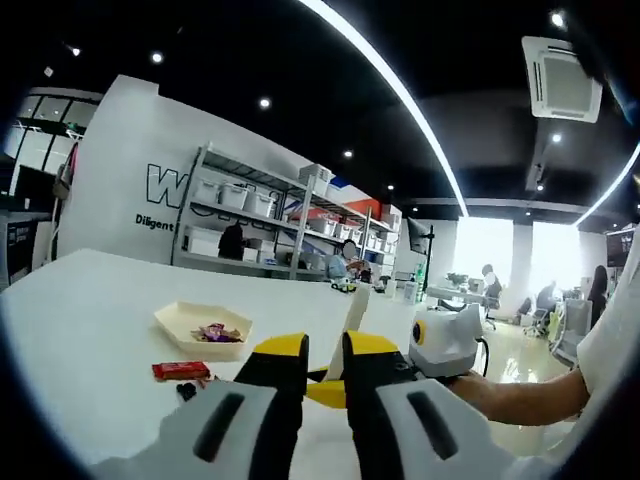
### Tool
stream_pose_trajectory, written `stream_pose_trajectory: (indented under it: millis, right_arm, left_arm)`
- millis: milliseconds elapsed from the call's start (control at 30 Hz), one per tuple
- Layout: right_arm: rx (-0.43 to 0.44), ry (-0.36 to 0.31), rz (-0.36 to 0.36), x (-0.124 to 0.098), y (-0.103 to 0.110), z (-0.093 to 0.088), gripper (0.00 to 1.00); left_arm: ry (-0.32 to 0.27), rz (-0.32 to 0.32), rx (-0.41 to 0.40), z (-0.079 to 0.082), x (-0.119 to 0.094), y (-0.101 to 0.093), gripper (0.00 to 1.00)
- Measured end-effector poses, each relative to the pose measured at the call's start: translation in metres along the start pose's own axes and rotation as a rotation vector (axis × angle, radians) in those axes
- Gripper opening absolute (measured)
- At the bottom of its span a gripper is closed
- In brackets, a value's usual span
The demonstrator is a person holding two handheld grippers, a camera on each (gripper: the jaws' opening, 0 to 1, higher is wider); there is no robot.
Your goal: Place the target food into the container with the food tongs after gripping and lifting it, then release it inside without dropping or visibly crushing the food.
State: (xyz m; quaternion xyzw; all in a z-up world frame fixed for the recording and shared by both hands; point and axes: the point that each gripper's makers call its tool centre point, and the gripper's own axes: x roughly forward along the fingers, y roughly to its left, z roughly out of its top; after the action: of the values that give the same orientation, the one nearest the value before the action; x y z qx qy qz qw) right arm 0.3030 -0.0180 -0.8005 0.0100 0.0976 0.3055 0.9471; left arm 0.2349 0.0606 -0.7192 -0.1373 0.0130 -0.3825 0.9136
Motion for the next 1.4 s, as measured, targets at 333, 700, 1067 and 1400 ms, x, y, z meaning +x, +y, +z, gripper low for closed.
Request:
stream_pose_trajectory:
  millis: [333,700,1067,1400]
  right_arm:
    - [0.002,0.014,-0.05,0.044,-0.024,-0.004,0.16]
    - [-0.019,0.045,-0.07,0.058,-0.033,-0.019,0.19]
    - [-0.042,0.064,-0.072,0.066,-0.031,-0.031,0.22]
    - [-0.035,0.083,-0.096,0.061,-0.039,-0.035,0.21]
  left_arm:
    - [0.013,0.026,-0.075,-0.018,-0.018,0.015,0.13]
    - [0.004,0.03,-0.105,-0.02,-0.024,0.026,0.11]
    - [-0.001,0.044,-0.127,-0.02,-0.027,0.031,0.1]
    - [0.015,0.041,-0.132,-0.025,-0.024,0.028,0.1]
